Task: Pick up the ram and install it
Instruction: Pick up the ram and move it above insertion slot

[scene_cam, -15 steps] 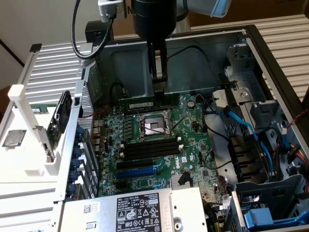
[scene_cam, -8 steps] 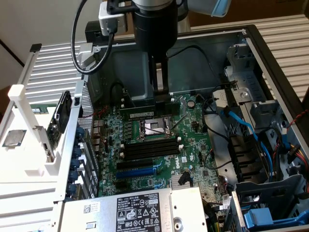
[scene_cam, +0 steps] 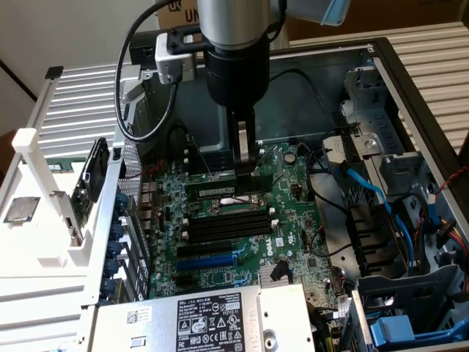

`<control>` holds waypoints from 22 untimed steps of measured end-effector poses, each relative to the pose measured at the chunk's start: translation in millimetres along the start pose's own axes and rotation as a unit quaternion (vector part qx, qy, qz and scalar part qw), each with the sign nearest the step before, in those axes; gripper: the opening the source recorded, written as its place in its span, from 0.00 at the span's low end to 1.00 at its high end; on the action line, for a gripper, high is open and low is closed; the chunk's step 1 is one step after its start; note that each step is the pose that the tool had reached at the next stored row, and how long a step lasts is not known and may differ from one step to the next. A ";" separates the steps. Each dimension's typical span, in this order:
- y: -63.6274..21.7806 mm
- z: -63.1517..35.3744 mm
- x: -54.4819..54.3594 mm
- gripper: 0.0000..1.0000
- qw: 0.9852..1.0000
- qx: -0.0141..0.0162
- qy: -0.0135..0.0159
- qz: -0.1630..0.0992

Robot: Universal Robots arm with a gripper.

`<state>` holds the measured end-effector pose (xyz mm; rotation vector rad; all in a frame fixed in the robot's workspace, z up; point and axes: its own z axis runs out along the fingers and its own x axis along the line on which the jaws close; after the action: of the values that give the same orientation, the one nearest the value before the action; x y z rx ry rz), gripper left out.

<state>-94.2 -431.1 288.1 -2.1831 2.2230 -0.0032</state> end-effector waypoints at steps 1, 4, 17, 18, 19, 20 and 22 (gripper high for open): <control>0.0 0.5 0.0 0.12 1.000 0.000 0.000 -0.001; 4.3 2.6 0.1 0.12 1.000 0.000 0.000 -0.003; 4.8 18.6 -5.8 0.12 1.000 0.001 0.004 -0.010; 4.8 18.7 -5.7 0.12 1.000 0.001 0.004 -0.010; 4.9 19.1 -5.4 0.12 1.000 0.001 0.004 -0.009; 4.8 19.3 -5.1 0.12 1.000 0.001 0.004 -0.009; 4.8 19.7 -5.0 0.12 1.000 0.001 0.004 -0.010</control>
<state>-98.5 -425.7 268.4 -2.2071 2.2054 -0.0157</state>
